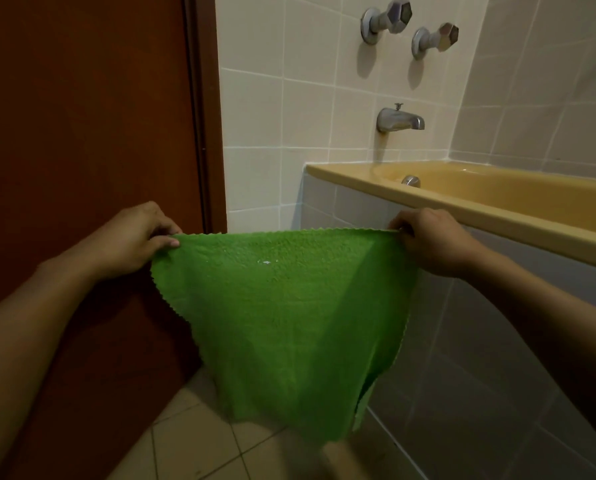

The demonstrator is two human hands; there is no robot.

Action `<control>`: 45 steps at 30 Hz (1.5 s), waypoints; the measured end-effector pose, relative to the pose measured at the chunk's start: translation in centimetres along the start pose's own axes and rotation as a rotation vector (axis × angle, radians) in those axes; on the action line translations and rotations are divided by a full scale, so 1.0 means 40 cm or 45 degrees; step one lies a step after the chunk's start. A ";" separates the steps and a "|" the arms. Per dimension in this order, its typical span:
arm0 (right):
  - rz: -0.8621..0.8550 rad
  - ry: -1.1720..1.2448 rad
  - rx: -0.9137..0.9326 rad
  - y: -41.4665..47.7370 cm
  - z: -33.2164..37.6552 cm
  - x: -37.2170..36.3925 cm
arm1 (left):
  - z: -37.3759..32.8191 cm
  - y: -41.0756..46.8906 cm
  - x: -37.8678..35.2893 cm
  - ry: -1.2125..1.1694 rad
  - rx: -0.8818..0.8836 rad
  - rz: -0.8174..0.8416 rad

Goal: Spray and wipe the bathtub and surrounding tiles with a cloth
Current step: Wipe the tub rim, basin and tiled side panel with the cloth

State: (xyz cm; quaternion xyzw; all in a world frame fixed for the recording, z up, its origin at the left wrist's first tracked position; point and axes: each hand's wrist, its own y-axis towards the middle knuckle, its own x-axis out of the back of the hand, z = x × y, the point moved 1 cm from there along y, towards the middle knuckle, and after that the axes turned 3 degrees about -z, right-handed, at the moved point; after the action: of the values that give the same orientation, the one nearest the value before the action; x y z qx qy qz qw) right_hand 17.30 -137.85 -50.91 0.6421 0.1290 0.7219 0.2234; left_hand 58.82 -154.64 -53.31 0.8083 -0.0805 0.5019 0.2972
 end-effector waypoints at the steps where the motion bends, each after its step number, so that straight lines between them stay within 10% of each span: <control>1: 0.014 0.005 0.010 -0.002 -0.006 0.000 | 0.002 0.003 -0.007 0.040 0.012 -0.063; 5: -0.141 0.070 0.089 -0.013 -0.008 0.012 | -0.011 -0.001 -0.027 0.214 0.127 -0.391; 8: -0.318 0.229 0.234 -0.021 0.010 0.035 | -0.051 -0.002 -0.039 -0.365 0.314 -0.594; 18: -0.295 0.516 0.393 -0.010 0.073 0.031 | -0.237 0.019 -0.099 -1.306 0.157 -0.305; 33: 0.038 0.926 0.246 0.004 0.148 -0.032 | -0.424 0.020 -0.133 -1.138 -0.397 -0.022; 45: 0.049 1.073 0.213 -0.012 0.119 -0.067 | -0.427 0.042 -0.181 -0.933 -0.119 -0.190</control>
State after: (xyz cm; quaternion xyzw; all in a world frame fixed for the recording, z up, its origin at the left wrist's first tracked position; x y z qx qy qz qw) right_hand 22.27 -139.24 -52.80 0.3093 0.2551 0.9122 0.0849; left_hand 41.55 -147.64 -53.41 0.9235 -0.1452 0.1522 0.3208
